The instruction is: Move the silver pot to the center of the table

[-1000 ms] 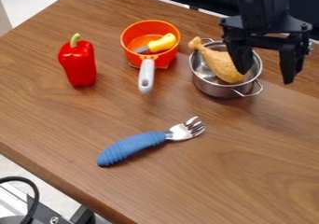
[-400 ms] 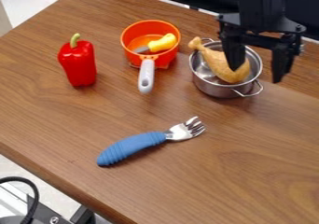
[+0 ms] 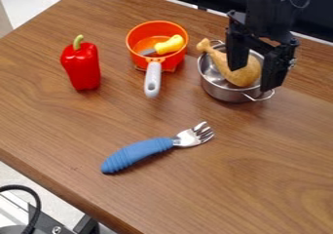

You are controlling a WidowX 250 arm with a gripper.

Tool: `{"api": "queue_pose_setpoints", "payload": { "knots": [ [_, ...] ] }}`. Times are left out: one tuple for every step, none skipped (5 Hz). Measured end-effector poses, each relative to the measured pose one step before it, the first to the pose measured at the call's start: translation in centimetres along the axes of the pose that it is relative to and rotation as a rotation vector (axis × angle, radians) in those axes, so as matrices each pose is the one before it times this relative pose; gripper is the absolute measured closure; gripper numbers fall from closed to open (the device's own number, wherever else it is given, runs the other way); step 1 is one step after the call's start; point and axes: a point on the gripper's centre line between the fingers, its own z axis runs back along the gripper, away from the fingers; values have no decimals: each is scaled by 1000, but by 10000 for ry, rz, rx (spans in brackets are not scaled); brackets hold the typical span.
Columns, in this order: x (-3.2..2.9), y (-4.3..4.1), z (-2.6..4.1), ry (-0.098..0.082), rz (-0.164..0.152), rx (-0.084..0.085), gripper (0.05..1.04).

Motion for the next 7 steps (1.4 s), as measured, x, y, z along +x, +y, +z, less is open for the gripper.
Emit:
{"api": "queue_pose_setpoints", "payload": {
  "knots": [
    [-99,343,25,-85,-1230,-188,83],
    [-791,-13,-1104,46,-1217,-215,83],
    [-505,166,-375,-644,-809,-474,83],
    [-168,552,175,-318,-309,68,84],
    [-663,194,-754,14,-248,144,84],
    [89,-56,-479,-62,-110,338,84],
    [-16,-445,-180,5,-252,192,114]
  ]
}}
